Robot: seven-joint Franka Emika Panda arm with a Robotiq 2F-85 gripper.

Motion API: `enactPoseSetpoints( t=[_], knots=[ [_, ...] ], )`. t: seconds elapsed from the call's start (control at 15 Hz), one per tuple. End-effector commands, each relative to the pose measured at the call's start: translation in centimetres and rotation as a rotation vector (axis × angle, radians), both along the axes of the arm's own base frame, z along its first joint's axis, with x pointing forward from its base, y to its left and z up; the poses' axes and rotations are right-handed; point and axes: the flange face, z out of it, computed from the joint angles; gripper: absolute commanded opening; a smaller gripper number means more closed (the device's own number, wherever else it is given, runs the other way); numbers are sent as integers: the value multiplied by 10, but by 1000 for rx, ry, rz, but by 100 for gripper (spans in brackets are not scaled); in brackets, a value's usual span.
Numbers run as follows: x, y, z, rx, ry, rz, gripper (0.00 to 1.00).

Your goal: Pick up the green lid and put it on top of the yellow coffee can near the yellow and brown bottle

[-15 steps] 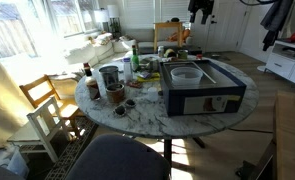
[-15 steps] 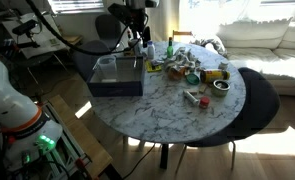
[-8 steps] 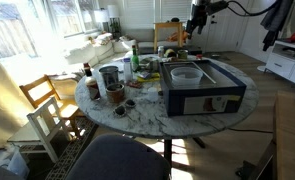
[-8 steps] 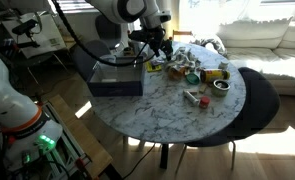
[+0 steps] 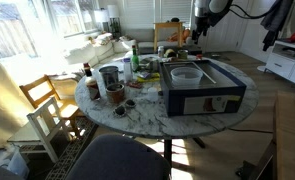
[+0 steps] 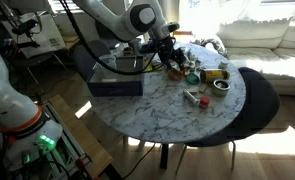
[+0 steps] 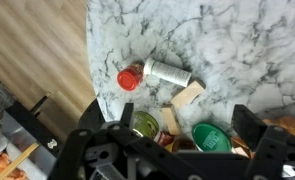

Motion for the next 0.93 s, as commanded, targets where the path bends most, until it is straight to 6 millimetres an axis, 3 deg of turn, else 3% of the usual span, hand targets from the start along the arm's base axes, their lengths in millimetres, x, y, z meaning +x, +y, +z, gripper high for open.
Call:
enactPoseSetpoints(
  t=[0.0, 0.2, 0.4, 0.87],
  knots=[
    [1, 0, 1, 0, -1, 2, 100],
    [16, -6, -1, -140, -64, -48, 100],
    [33, -5, -32, -302, -65, -15, 100],
    [52, 26, -120, -580, -59, 239, 100]
  ],
)
